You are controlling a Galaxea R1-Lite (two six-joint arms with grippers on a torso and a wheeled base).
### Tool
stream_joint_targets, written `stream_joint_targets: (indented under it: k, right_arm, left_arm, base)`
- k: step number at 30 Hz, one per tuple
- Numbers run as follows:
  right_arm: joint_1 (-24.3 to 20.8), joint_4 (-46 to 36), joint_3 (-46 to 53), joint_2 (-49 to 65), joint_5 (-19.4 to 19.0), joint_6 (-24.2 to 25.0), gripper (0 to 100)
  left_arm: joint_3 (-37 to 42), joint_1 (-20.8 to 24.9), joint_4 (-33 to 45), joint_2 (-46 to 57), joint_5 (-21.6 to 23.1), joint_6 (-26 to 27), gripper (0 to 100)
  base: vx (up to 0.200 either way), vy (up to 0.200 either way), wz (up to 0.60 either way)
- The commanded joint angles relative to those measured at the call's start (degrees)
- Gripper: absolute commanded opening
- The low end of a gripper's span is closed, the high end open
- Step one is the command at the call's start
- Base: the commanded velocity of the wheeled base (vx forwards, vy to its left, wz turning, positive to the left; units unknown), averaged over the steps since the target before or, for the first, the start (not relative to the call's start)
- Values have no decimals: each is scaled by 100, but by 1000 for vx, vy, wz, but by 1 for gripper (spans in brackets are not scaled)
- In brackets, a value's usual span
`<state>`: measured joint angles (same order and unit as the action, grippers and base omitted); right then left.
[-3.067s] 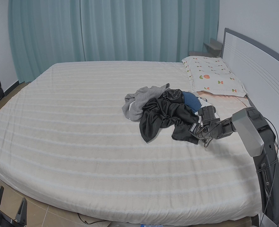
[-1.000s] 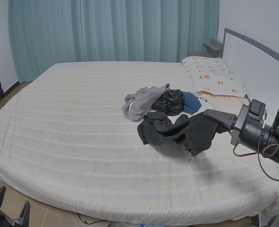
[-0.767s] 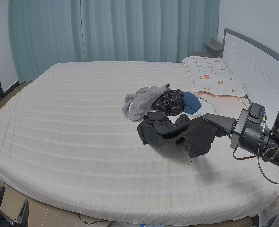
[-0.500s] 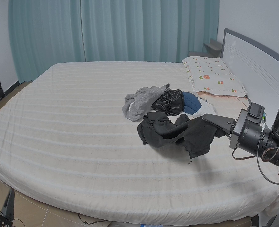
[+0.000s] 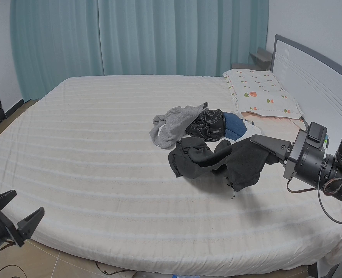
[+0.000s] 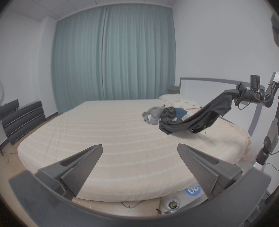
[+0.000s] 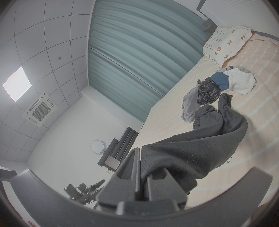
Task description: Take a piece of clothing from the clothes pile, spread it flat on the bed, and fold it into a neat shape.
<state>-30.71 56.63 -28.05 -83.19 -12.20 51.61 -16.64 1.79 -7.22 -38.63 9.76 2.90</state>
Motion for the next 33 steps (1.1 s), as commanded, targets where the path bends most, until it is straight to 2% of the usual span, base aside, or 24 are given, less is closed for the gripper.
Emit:
stream_joint_targets:
  k: [1, 3, 4, 7, 11, 12, 13, 16, 19, 20, 23, 33]
  right_arm:
    - [-32, 15, -7, 22, -19, -2, 0]
    - [-32, 15, 1, 13, -28, -2, 0]
    - [-32, 15, -7, 4, -37, 15, 0]
    - [-14, 15, -7, -4, -37, 24, 0]
    - [-14, 15, -25, -154, -45, 15, 0]
    - [-14, 15, -25, -154, -45, 15, 0]
    - [-32, 24, -78, -224, -37, -2, 0]
    - [-32, 6, -280, -250, -37, 6, 0]
    - [-32, 6, -438, -365, -28, -2, 0]
    - [-32, 6, -438, -365, -28, -2, 0]
    - [-49, -2, -491, -374, -28, -11, 0]
    - [-375, -2, -570, -382, 16, -240, 0]
  left_arm:
    - [-111, 990, -702, -2280, 61, -53, 100]
    - [-129, 1218, -834, -2641, 52, -158, 100]
    - [-164, 1482, -1115, -3203, 43, -281, 100]
    - [-270, 1763, -1792, -4284, -1, -466, 100]
    - [-595, 2088, -2820, -5866, -467, -844, 100]
    - [-595, 2088, -2820, -5866, -467, -844, 100]
    - [-902, 2361, -3444, -6631, -739, -1195, 100]
    - [-1456, 2835, -3989, -7519, -1056, -1714, 100]
    - [-2027, 3257, -4077, -8213, -1240, -1855, 100]
    - [-2027, 3257, -4077, -8213, -1240, -1855, 100]
    - [-2739, 3547, -4060, -8775, -1363, -1925, 100]
    - [-3979, 3670, -4024, -9584, -1354, -2373, 100]
  base:
    - [0, 0, 0]
    - [0, 0, 0]
    - [0, 0, 0]
    - [0, 0, 0]
    - [0, 0, 0]
    - [0, 0, 0]
    - [0, 0, 0]
    - [0, 0, 0]
    - [0, 0, 0]
    - [0, 0, 0]
    - [0, 0, 0]
    - [0, 0, 0]
